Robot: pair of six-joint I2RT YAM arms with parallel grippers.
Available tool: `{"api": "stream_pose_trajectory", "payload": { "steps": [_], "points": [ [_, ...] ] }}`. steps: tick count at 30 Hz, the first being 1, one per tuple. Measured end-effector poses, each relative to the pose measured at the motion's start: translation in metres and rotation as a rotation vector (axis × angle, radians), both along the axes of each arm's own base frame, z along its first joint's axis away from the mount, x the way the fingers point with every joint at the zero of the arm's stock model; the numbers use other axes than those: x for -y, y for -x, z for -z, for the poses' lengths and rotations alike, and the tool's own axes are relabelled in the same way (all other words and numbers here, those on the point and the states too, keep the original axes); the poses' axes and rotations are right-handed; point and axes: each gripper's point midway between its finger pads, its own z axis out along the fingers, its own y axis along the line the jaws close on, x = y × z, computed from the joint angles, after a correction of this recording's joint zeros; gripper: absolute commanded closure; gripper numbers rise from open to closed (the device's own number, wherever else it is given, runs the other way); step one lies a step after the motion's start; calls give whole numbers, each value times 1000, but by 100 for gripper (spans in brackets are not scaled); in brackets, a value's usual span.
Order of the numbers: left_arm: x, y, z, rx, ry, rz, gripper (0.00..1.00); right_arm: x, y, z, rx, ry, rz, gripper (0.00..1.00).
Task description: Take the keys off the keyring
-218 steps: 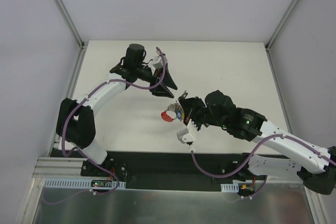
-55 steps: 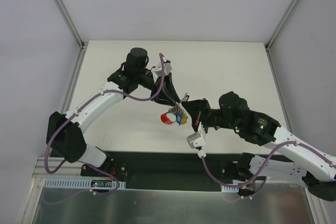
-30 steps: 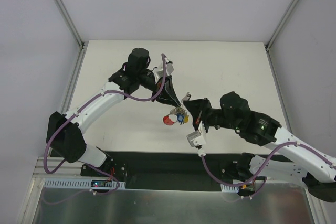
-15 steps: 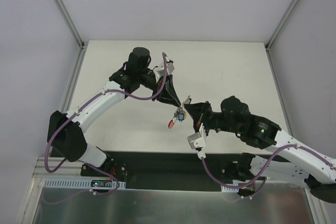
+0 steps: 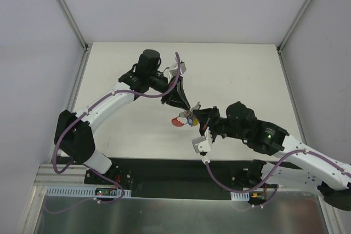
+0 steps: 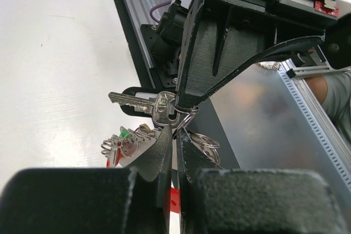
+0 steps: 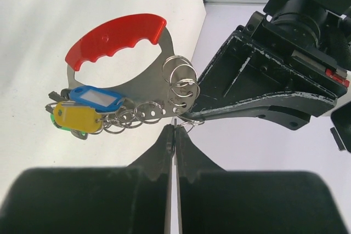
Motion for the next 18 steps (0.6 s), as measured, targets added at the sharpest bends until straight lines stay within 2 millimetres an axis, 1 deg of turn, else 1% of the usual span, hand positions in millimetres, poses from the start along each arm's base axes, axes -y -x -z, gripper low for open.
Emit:
{"api": "stream_pose_trajectory", "payload": {
  "steps": [4, 11, 15, 18],
  "points": [
    [2, -4, 2, -13, -22, -32, 100, 0, -1, 5, -26, -9, 17, 99],
    [5, -37, -4, -15, -48, -187, 100, -10, 3, 26, -104, 16, 12, 99],
    [3, -53, -3, -6, -54, -267, 100, -12, 3, 29, -175, -16, 51, 99],
    [-7, -67, 5, -1, -71, -358, 100, -12, 0, 28, -239, -80, 105, 99]
  ]
}}
